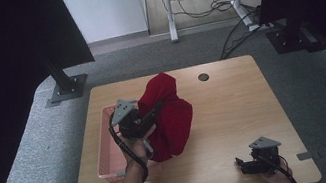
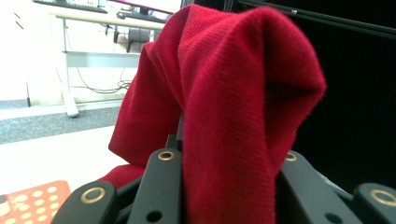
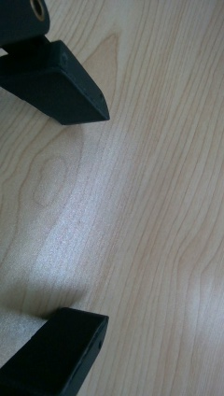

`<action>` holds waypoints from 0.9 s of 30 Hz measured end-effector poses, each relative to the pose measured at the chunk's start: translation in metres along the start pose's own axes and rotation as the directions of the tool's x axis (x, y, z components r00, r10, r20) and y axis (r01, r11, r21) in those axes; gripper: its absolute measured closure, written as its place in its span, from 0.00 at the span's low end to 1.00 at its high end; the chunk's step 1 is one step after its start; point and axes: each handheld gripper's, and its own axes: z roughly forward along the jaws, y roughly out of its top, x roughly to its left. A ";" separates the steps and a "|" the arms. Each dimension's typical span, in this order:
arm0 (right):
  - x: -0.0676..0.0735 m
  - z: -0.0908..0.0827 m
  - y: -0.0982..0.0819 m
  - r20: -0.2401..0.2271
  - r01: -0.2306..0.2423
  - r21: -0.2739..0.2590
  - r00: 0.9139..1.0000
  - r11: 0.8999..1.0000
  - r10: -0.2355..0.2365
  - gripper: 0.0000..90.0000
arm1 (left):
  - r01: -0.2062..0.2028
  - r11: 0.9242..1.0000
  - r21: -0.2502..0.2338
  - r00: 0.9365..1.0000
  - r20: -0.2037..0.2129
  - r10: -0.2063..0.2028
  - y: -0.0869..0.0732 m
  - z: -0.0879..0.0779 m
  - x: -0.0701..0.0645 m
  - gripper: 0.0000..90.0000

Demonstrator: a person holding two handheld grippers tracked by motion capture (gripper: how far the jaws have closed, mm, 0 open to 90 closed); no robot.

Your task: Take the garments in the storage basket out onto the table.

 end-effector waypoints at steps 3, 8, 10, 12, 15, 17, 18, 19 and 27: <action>0.000 0.000 0.000 0.001 0.000 -0.001 1.000 1.000 0.000 0.04 | -0.001 1.000 -0.002 1.000 0.007 0.001 0.000 0.004 -0.003 0.82; 0.000 0.000 0.000 0.001 0.000 -0.001 1.000 1.000 0.000 0.04 | 0.004 1.000 0.001 1.000 0.023 -0.004 0.000 0.011 -0.009 0.82; 0.000 0.000 0.000 0.001 0.000 -0.001 1.000 1.000 0.000 0.04 | 0.004 1.000 0.001 1.000 0.029 -0.004 0.000 0.014 -0.012 0.82; 0.000 0.000 0.000 0.000 0.001 -0.001 1.000 1.000 -0.001 0.04 | 0.000 1.000 0.003 0.999 0.033 -0.001 0.001 0.016 -0.015 0.82; 0.000 0.000 0.000 0.000 0.000 0.000 1.000 1.000 0.000 0.04 | 0.002 1.000 0.005 0.999 0.040 -0.002 0.002 0.020 -0.017 0.82; 0.000 0.000 0.000 0.000 0.000 0.000 1.000 1.000 0.000 0.04 | -0.001 1.000 0.012 0.999 0.035 0.000 0.002 0.023 -0.019 0.82; 0.000 0.000 0.000 0.000 0.000 0.000 1.000 1.000 0.000 0.04 | 0.000 1.000 0.013 0.999 0.036 0.000 0.002 0.024 -0.019 0.82; 0.000 0.000 0.000 0.000 0.000 0.000 1.000 1.000 0.000 0.04 | 0.002 1.000 0.013 0.999 0.038 -0.003 0.002 0.025 -0.020 0.82; 0.000 0.000 0.000 0.000 0.000 0.000 1.000 1.000 0.000 0.04 | 0.008 1.000 0.016 0.999 0.046 -0.008 0.003 0.031 -0.024 0.82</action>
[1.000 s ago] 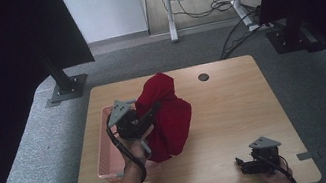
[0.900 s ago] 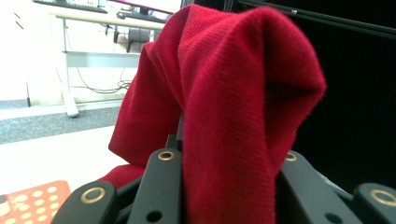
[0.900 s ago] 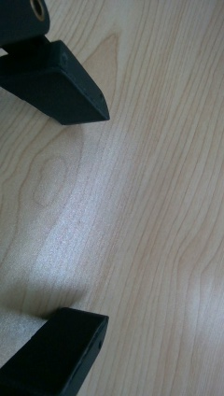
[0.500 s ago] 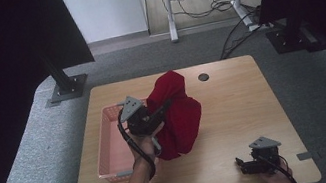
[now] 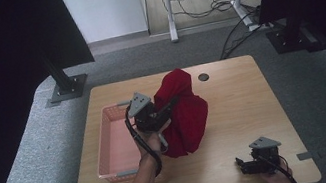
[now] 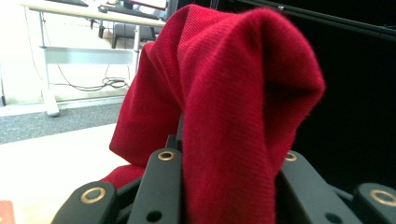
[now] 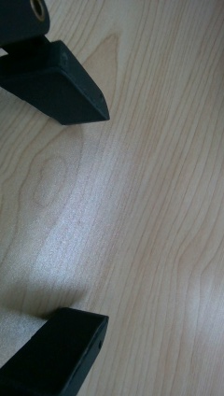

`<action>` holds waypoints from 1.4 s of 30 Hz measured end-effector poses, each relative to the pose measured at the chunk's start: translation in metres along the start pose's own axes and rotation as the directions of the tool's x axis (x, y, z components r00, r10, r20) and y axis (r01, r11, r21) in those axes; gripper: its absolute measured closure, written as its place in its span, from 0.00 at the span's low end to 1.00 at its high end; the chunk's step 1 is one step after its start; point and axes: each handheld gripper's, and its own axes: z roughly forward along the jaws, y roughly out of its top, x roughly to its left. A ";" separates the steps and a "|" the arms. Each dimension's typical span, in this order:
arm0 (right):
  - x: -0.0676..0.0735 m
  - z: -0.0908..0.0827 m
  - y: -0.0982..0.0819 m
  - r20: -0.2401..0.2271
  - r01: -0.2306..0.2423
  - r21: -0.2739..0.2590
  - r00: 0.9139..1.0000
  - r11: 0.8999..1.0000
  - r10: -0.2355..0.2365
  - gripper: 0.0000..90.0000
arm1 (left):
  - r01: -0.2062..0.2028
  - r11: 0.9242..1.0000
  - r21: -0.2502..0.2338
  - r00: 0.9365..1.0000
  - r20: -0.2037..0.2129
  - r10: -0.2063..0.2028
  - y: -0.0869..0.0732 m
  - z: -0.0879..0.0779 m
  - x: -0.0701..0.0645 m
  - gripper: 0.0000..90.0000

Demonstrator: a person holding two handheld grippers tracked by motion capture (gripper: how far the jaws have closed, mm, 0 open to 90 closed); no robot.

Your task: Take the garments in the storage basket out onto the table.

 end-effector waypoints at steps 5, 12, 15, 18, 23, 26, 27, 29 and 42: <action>0.000 0.000 0.000 0.000 0.000 -0.001 1.000 1.000 0.000 0.04 | -0.002 1.000 0.002 1.000 0.001 0.002 0.000 0.004 -0.003 0.82; 0.000 0.000 0.000 0.000 -0.001 -0.001 1.000 1.000 0.001 0.04 | 0.002 1.000 0.013 1.000 -0.008 -0.001 -0.001 0.010 -0.004 0.82; 0.000 0.000 0.000 0.000 0.000 0.000 1.000 1.000 0.000 0.04 | -0.005 1.000 0.019 1.000 -0.013 0.005 -0.002 0.013 -0.005 0.82; 0.000 0.000 0.000 0.000 -0.001 -0.001 1.000 1.000 0.001 0.04 | -0.001 1.000 0.023 1.000 -0.014 0.002 -0.004 0.016 -0.005 0.82; 0.000 0.000 0.000 0.000 0.000 0.000 1.000 1.000 0.000 0.04 | 0.009 1.000 0.029 1.000 -0.008 -0.009 -0.008 0.022 -0.005 0.82; 0.000 0.000 0.000 0.000 0.000 0.000 1.000 1.000 0.000 0.04 | 0.012 0.999 0.038 1.000 -0.007 -0.012 -0.011 0.026 -0.005 0.82; 0.000 0.000 0.000 0.000 -0.001 -0.001 1.000 1.000 0.001 0.04 | 0.016 0.999 0.040 1.000 -0.006 -0.015 -0.013 0.028 -0.005 0.82; 0.000 0.000 0.000 0.000 -0.001 -0.001 1.000 1.000 0.001 0.04 | 0.017 0.999 0.046 1.000 -0.005 -0.017 -0.015 0.030 -0.005 0.82; 0.000 0.000 0.000 -0.001 -0.001 -0.001 1.000 1.000 0.001 0.04 | 0.026 0.994 0.105 1.000 -0.013 -0.025 -0.036 0.050 -0.005 0.82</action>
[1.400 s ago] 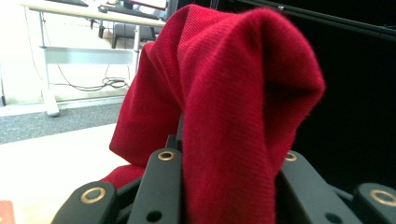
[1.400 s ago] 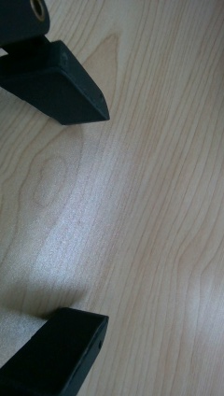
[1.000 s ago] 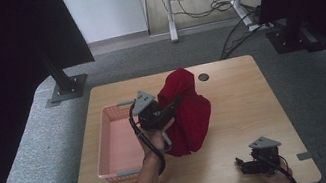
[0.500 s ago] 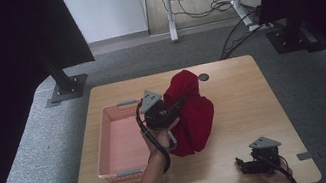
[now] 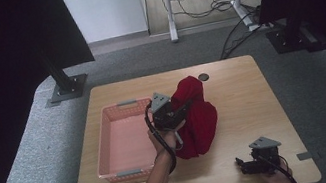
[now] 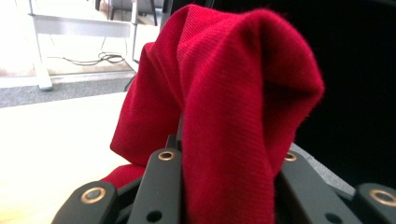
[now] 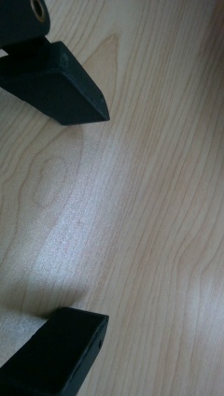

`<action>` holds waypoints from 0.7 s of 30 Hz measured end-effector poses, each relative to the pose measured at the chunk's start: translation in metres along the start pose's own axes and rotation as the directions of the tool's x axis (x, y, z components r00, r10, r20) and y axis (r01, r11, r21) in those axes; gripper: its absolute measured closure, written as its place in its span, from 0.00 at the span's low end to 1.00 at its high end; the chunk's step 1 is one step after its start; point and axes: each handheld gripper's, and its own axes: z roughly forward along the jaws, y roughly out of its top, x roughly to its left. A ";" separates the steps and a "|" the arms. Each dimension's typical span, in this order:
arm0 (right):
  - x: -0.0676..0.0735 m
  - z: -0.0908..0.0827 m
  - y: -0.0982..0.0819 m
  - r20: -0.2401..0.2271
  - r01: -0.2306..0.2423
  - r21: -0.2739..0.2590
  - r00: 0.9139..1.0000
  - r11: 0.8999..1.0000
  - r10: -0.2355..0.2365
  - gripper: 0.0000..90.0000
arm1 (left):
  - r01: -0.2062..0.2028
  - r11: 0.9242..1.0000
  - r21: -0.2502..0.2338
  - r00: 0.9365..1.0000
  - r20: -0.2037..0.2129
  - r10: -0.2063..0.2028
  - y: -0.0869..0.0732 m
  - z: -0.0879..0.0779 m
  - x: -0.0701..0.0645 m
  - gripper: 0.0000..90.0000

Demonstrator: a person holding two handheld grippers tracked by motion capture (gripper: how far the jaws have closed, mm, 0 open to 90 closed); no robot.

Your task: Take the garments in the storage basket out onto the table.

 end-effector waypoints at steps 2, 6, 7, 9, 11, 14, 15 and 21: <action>0.000 0.000 0.000 0.000 0.000 0.000 1.000 1.000 0.000 0.04 | 0.008 1.000 0.006 1.000 0.003 -0.008 -0.003 0.003 0.000 0.82; 0.000 0.000 0.000 0.000 0.000 0.000 1.000 1.000 0.000 0.05 | 0.013 1.000 0.022 1.000 0.008 -0.013 -0.008 0.010 -0.001 0.82; 0.000 0.000 0.000 0.000 0.001 -0.001 1.000 1.000 -0.001 0.05 | 0.017 1.000 0.025 1.000 0.007 -0.017 -0.010 0.011 -0.001 0.82; 0.000 -0.001 0.000 0.000 0.001 0.000 1.000 1.000 -0.001 0.05 | 0.023 0.999 0.033 1.000 0.009 -0.023 -0.013 0.015 -0.001 0.82; 0.000 0.000 0.000 0.000 0.001 0.000 1.000 1.000 -0.001 0.05 | 0.022 0.999 0.042 1.000 0.009 -0.022 -0.016 0.018 -0.002 0.82; 0.000 0.000 -0.001 0.000 0.000 -0.002 1.000 1.000 0.000 0.05 | 0.023 0.998 0.057 1.000 0.009 -0.024 -0.023 0.023 -0.003 0.82; 0.000 0.000 -0.001 0.000 0.000 -0.002 1.000 1.000 0.000 0.05 | 0.024 0.998 0.062 1.000 0.011 -0.025 -0.025 0.025 -0.003 0.82; 0.000 0.000 -0.001 0.000 0.001 -0.002 1.000 1.000 -0.001 0.05 | 0.029 0.995 0.093 0.999 0.011 -0.031 -0.035 0.035 -0.003 0.82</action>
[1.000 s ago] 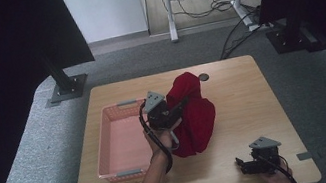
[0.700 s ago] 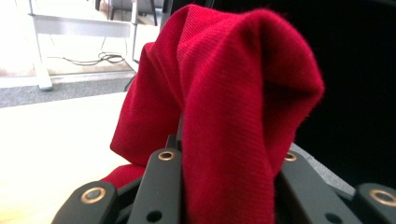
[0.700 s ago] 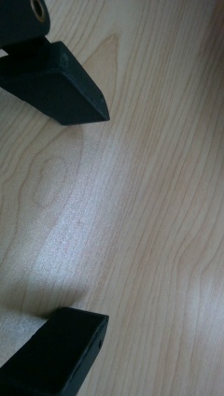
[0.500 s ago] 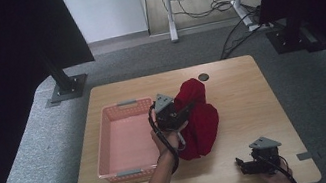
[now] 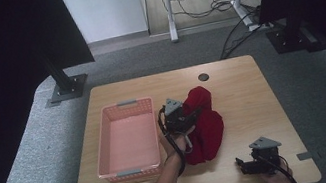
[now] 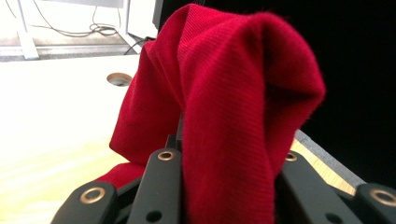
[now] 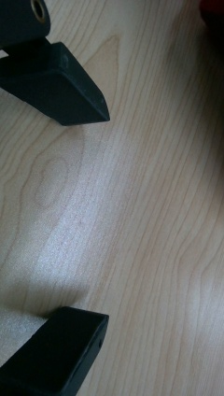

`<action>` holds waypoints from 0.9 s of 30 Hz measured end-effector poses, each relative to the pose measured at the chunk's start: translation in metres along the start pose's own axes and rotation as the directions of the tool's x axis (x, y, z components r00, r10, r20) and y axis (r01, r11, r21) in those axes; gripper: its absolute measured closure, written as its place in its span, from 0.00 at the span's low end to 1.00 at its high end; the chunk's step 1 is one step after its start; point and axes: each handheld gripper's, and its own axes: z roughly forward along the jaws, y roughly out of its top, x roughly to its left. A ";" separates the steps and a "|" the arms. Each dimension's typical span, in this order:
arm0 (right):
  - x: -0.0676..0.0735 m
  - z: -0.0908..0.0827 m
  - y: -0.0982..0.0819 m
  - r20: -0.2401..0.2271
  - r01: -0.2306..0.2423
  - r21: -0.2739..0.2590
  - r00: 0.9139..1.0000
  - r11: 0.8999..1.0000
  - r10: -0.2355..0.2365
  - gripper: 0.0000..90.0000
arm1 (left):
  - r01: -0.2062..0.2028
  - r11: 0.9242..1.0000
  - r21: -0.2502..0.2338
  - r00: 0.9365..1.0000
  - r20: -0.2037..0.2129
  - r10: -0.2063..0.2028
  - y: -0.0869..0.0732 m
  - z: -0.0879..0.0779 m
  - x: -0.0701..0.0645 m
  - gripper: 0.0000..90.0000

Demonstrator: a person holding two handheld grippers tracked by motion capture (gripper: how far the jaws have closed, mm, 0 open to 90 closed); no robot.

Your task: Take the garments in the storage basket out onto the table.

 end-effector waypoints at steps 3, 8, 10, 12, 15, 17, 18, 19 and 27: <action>0.000 0.000 0.000 0.000 0.000 0.000 1.000 1.000 0.000 0.05 | 0.001 1.000 0.003 1.000 -0.002 -0.001 -0.002 0.003 -0.001 0.82; 0.000 0.000 0.000 0.000 0.000 0.000 1.000 1.000 0.000 0.05 | -0.002 1.000 0.023 1.000 -0.009 0.002 -0.006 0.008 -0.002 0.81; 0.000 0.000 0.000 0.000 0.000 0.000 1.000 1.000 0.000 0.05 | 0.004 0.999 0.040 1.000 -0.012 -0.004 -0.010 0.011 -0.001 0.81; 0.000 0.000 0.000 0.000 0.001 0.000 1.000 1.000 -0.001 0.05 | 0.024 0.998 0.060 1.000 -0.007 -0.024 -0.018 0.017 0.000 0.80; 0.000 0.000 0.000 0.000 0.000 0.000 1.000 1.000 0.000 0.05 | 0.023 0.997 0.078 1.000 -0.005 -0.022 -0.027 0.023 -0.001 0.81; 0.000 0.000 0.000 0.000 0.000 0.000 1.000 1.000 0.000 0.05 | 0.023 0.996 0.082 1.000 0.000 -0.023 -0.031 0.025 -0.002 0.80; 0.000 0.000 0.000 0.000 0.001 0.000 1.000 1.000 -0.001 0.05 | 0.016 0.996 0.085 1.000 -0.005 -0.016 -0.035 0.025 -0.003 0.80; 0.000 0.000 0.000 0.000 0.001 0.000 1.000 1.000 -0.001 0.05 | 0.016 0.996 0.085 1.000 -0.005 -0.016 -0.035 0.025 -0.003 0.80; 0.000 0.000 0.000 0.001 0.002 0.000 1.000 1.000 -0.002 0.05 | 0.011 0.993 0.122 1.000 -0.016 -0.009 -0.048 0.030 -0.001 0.79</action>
